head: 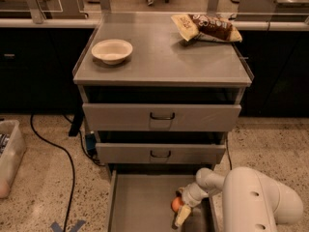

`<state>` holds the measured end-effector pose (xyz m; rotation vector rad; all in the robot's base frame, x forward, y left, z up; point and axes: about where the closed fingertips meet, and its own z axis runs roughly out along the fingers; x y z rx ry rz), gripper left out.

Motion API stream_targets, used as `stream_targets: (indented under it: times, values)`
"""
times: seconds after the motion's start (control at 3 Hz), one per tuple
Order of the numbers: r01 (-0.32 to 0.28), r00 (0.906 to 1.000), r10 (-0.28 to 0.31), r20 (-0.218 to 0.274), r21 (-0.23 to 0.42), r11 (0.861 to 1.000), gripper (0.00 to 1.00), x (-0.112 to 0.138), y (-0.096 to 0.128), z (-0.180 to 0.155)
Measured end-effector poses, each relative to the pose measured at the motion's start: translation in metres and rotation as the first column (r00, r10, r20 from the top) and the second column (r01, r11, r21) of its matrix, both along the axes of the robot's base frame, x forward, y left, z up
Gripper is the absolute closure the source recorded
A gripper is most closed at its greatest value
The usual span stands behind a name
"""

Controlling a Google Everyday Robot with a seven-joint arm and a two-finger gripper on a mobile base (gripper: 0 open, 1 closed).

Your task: Pick orange from bottom drawer and place on counter

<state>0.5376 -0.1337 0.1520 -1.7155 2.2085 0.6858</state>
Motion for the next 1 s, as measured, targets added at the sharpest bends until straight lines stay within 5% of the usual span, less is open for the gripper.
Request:
stream_targets:
  times: [0.67, 1.0]
  values:
    - [-0.001, 0.9989, 0.002, -0.047, 0.027, 1.000, 0.00, -0.0078, 0.0098, -0.0229]
    - [-0.001, 0.9989, 0.002, -0.047, 0.027, 1.000, 0.19, -0.0078, 0.0098, -0.0229]
